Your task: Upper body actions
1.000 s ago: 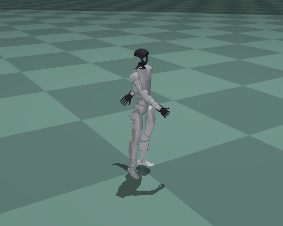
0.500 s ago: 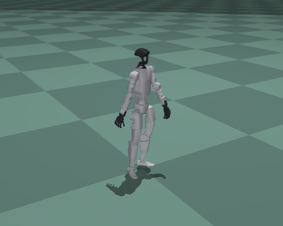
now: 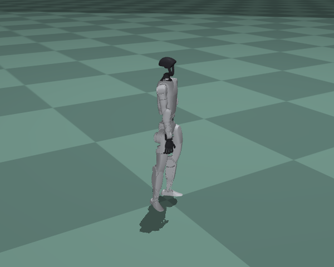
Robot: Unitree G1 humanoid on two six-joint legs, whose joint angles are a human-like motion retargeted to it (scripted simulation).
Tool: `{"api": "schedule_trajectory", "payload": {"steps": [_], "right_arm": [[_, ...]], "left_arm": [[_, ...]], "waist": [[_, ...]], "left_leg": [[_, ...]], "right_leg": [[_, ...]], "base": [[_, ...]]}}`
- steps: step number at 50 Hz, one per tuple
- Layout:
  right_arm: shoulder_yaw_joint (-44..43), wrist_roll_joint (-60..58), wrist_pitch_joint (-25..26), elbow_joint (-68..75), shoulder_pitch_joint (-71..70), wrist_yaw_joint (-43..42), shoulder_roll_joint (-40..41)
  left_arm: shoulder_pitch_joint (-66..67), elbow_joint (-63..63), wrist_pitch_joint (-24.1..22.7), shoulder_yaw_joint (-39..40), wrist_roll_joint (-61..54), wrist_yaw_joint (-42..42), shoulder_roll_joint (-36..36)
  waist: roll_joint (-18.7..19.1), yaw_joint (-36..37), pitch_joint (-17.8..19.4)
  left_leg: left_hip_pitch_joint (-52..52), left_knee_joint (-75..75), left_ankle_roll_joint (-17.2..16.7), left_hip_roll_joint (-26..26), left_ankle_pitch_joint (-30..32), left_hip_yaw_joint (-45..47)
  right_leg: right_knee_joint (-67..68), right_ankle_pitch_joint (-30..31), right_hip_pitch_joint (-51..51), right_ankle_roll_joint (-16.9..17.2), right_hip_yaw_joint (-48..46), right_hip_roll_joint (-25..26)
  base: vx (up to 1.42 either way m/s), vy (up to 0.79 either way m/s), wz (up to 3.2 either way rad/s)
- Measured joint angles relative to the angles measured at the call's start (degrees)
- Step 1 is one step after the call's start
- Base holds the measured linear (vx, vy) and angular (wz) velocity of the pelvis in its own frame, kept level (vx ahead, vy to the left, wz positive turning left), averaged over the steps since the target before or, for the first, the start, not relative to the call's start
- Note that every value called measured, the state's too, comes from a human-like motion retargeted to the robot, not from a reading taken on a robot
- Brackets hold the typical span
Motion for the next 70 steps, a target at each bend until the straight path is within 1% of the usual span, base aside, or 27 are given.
{"api": "schedule_trajectory", "payload": {"steps": [2, 3, 5, 7, 10, 12, 15, 18, 20, 23, 25, 28, 30, 32, 34, 37, 40, 45, 50, 52, 55, 57, 60, 62, 64, 67, 70], "right_arm": [[2.3, -2.6, -2.4, -6.5, -5.3, 4.0, 1.6], [3.2, -2.7, -3.6, -9.5, -7.2, 5.6, 2.2], [4.8, -0.6, -6.5, -16.3, -11.7, 9.0, 3.9], [5.8, 3.5, -8.4, -21.3, -14.4, 11.9, 5.4], [6.2, 10.5, -9.9, -29.3, -16.8, 16.5, 7.3], [5.8, 13.8, -10.6, -34.3, -16.7, 18.5, 7.7], [5.8, 15.5, -12.7, -38.6, -14.7, 17.6, 7.2], [5.6, 12.2, -15.8, -38.8, -10.1, 13.5, 5.5], [5.2, 7.8, -16.7, -36.2, -6.5, 10.9, 4.3], [3.5, -1.0, -13.7, -27.1, -0.7, 8.3, 2.5], [0.9, -7.6, -8.6, -18.3, 2.9, 6.9, 1.5], [-6.0, -13.5, 2.1, -3.1, 7.7, 4.1, -0.4], [-10.8, -11.8, 9.2, 3.6, 12.3, 3.0, -2.8], [-14.6, -5.3, 14.9, 3.6, 19.6, 2.9, -5.3], [-17.8, 3.4, 16.4, 3.6, 26.1, 0.7, -7.3], [-23.1, 14.3, 13.0, 3.6, 33.7, -6.0, -8.8], [-27.7, 20.6, 8.7, 3.6, 38.4, -11.9, -9.0], [-27.3, 26.2, 10.3, 3.6, 38.6, -14.3, -8.4], [-21.2, 20.5, 9.7, 3.6, 29.9, -7.2, -5.9], [-16.3, 14.6, 8.7, 3.6, 22.8, -1.5, -4.5], [-9.8, 8.4, 5.7, 3.6, 12.9, 4.4, -2.9], [-4.8, 3.8, 3.0, 0.7, 4.0, 8.7, -0.9], [0.5, 1.2, 0.2, -6.0, -5.5, 13.8, 2.6], [3.3, 2.7, -1.9, -11.2, -10.2, 16.5, 4.9], [5.0, 5.6, -3.8, -16.2, -14.0, 18.6, 7.0], [6.3, 11.0, -6.4, -23.2, -17.6, 20.4, 9.6], [7.5, 14.3, -9.6, -28.5, -18.8, 20.6, 11.0]], "left_arm": [[7.4, 0.0, 3.5, 4.2, -2.5, -3.4, 2.3], [10.7, 0.0, 3.4, 5.8, -3.3, -4.9, 3.2], [18.5, 0.0, 0.4, 9.0, -4.5, -7.6, 4.8], [23.8, 0.0, -1.8, 11.5, -4.0, -7.6, 5.2], [29.4, 0.0, -1.5, 14.5, -3.2, -4.3, 4.8], [30.4, 0.0, 1.1, 15.2, -4.3, -2.7, 4.6], [28.1, 0.0, 4.6, 14.6, -7.6, -4.5, 4.5], [21.0, 0.0, 4.4, 11.3, -10.9, -6.6, 4.2], [14.6, 0.0, 3.2, 8.2, -12.5, -5.4, 3.4], [3.1, 0.0, 0.9, 2.9, -13.4, -3.6, 2.1], [-5.3, 0.0, -0.8, -0.4, -13.7, -4.7, 1.1], [-15.9, -4.0, -3.1, -2.4, -13.5, -7.9, -2.1], [-21.8, -7.6, -4.9, -2.0, -14.4, -9.7, -4.9], [-26.9, -11.9, -7.2, -2.0, -17.8, -10.7, -8.4], [-30.8, -16.3, -10.4, -2.6, -21.4, -11.3, -11.8], [-34.2, -23.2, -15.1, -5.1, -24.0, -12.6, -15.0], [-34.5, -29.2, -18.7, -8.8, -21.2, -14.5, -14.5], [-30.0, -31.8, -20.8, -14.4, -11.0, -11.2, -10.0], [-22.4, -22.0, -18.2, -14.8, -6.3, -7.9, -7.5], [-17.7, -13.4, -14.6, -12.3, -7.1, -8.8, -6.3], [-12.3, -2.1, -10.9, -5.4, -9.3, -7.1, -3.7], [-3.0, 0.0, -7.0, 2.5, -15.0, -2.4, -2.2], [9.2, 0.0, -6.4, 12.7, -23.3, 1.1, -0.7], [16.6, 0.0, -7.6, 17.4, -25.0, -0.7, -0.3], [23.0, 0.0, -7.3, 19.5, -24.5, -3.0, 0.2], [30.2, 0.0, -4.9, 19.2, -20.9, -3.3, 1.2], [33.6, 0.0, -2.7, 17.3, -17.3, 0.3, 1.6]], "waist": [[0.0, -0.5, 0.5], [0.0, -0.8, 0.5], [0.3, -1.7, 0.1], [0.5, -2.5, -0.4], [0.7, -3.6, -0.7], [0.5, -4.0, -0.5], [0.0, -4.8, -0.5], [-0.4, -5.3, -0.8], [-0.6, -5.5, -1.1], [-0.8, -5.4, -1.1], [-1.1, -5.5, -1.1], [-1.6, -5.5, -1.0], [-1.8, -5.5, -1.0], [-2.0, -5.2, -0.8], [-2.1, -4.7, -0.4], [-2.1, -4.4, 0.2], [-2.0, -4.5, 0.8], [-1.4, -3.8, 0.6], [-1.0, -3.6, -0.7], [-0.7, -3.8, -1.3], [-0.5, -4.2, -1.3], [-0.3, -4.5, -0.4], [0.2, -5.2, 0.5], [0.6, -5.5, 0.9], [1.0, -5.8, 1.1], [1.2, -6.5, 1.3], [1.0, -7.2, 1.1]], "left_leg": [[0.6, -0.3, -0.1, 0.1, -0.1, 0.5], [0.7, -0.4, -0.2, 0.2, -0.1, 0.7], [0.9, -0.7, -0.3, 0.4, -0.2, 1.3], [0.8, -0.8, -0.4, 0.7, -0.2, 1.7], [0.5, -0.8, -0.5, 0.9, -0.2, 1.8], [0.3, -0.7, -0.4, 0.8, -0.1, 1.4], [0.0, -0.4, -0.3, 0.6, 0.1, 0.3], [-0.5, -0.2, -0.2, 0.3, 0.3, -0.3], [-0.8, -0.2, 0.0, 0.2, 0.4, -0.4], [-1.2, -0.1, 0.2, 0.2, 0.5, -0.3], [-1.4, -0.1, 0.3, 0.1, 0.7, -0.3], [-1.6, -0.2, 0.5, -0.2, 0.8, -0.4], [-1.8, -0.1, 0.6, -0.3, 0.8, -0.4], [-1.9, 0.0, 0.7, -0.4, 0.7, -0.2], [-1.9, 0.2, 0.6, -0.4, 0.6, 0.1], [-1.9, 0.5, 0.5, -0.5, 0.4, 0.4], [-1.8, 0.7, 0.5, -0.6, 0.3, 0.4], [-2.2, 0.8, 0.6, -0.8, 0.3, 0.1], [-3.1, 1.0, 0.6, -0.9, 0.3, -1.2], [-3.3, 1.0, 0.7, -0.9, 0.4, -1.9], [-3.0, 0.6, 0.7, -1.0, 0.6, -1.9], [-2.0, 0.2, 0.6, -0.8, 0.5, -0.9], [-0.9, -0.4, 0.3, -0.3, 0.4, 1.1], [-0.4, -0.7, 0.1, 0.2, 0.2, 2.4], [-0.1, -0.9, -0.1, 0.5, 0.2, 3.2], [0.0, -1.1, -0.3, 0.9, 0.2, 3.6], [0.0, -1.2, -0.4, 1.0, 0.2, 3.5]], "right_leg": [[0.3, 0.0, -0.2, -0.2, 1.0, 0.3], [0.3, -0.1, -0.4, -0.3, 1.5, 0.4], [0.6, -0.1, -1.0, -0.4, 2.8, 0.8], [0.9, -0.2, -1.5, -0.4, 3.5, 1.0], [1.1, -0.3, -1.9, -0.4, 3.7, 1.1], [1.1, -0.4, -1.6, -0.3, 3.2, 1.0], [1.1, -0.6, -1.1, -0.3, 2.2, 0.7], [1.1, -0.6, -1.0, -0.2, 1.5, 0.5], [1.1, -0.6, -1.1, -0.1, 1.5, 0.4], [0.9, -0.4, -1.2, 0.1, 1.1, 0.2], [0.6, -0.1, -0.9, 0.3, -0.1, 0.0], [-0.1, 0.3, -0.4, 0.6, -1.3, -0.3], [-0.4, 0.5, -0.4, 0.7, -1.4, -0.5], [-0.5, 0.6, -0.4, 0.7, -1.4, -0.8], [-0.5, 0.7, -0.5, 0.7, -1.2, -1.0], [-0.5, 0.7, -0.3, 0.8, -1.1, -1.4], [-0.5, 0.6, -0.1, 0.8, -1.2, -1.7], [-0.4, 0.4, -0.1, 0.8, -1.4, -1.8], [-0.5, 0.3, -0.5, 0.8, -1.9, -1.7], [-0.6, 0.3, -0.6, 0.8, -2.4, -1.5], [-0.5, 0.4, -0.7, 0.6, -2.1, -1.3], [-0.2, 0.6, -1.0, 0.4, -1.2, -1.0], [0.3, 0.8, -1.8, 0.0, 1.1, -0.4], [0.7, 0.8, -2.6, -0.2, 2.9, 0.0], [1.0, 0.8, -3.3, -0.4, 4.2, 0.5], [1.2, 0.8, -3.7, -0.4, 5.3, 0.9], [1.2, 0.7, -3.7, -0.5, 5.5, 1.0]], "base": [[0.01, -0.03, -0.25], [0.04, -0.02, -0.22], [0.06, 0.0, -0.25], [0.03, 0.0, -0.11], [0.0, 0.0, 0.0], [0.0, -0.02, 0.11], [0.01, -0.03, 0.29], [0.01, -0.01, 0.15], [0.0, 0.0, 0.0], [0.0, 0.0, 0.0], [-0.03, 0.01, 0.0], [0.0, 0.0, 0.0], [0.0, 0.0, 0.0], [0.0, 0.0, 0.0], [0.0, 0.0, 0.0], [0.0, 0.0, 0.0], [0.0, 0.0, 0.0], [0.0, 0.01, 0.02], [0.0, 0.05, 0.23], [0.01, 0.02, 0.28], [0.0, -0.01, -0.06], [-0.02, -0.06, -0.42], [-0.02, -0.06, -0.57], [-0.02, -0.02, -0.58], [-0.03, -0.01, -0.41], [-0.01, -0.01, -0.07], [0.0, -0.04, 0.01]]}}
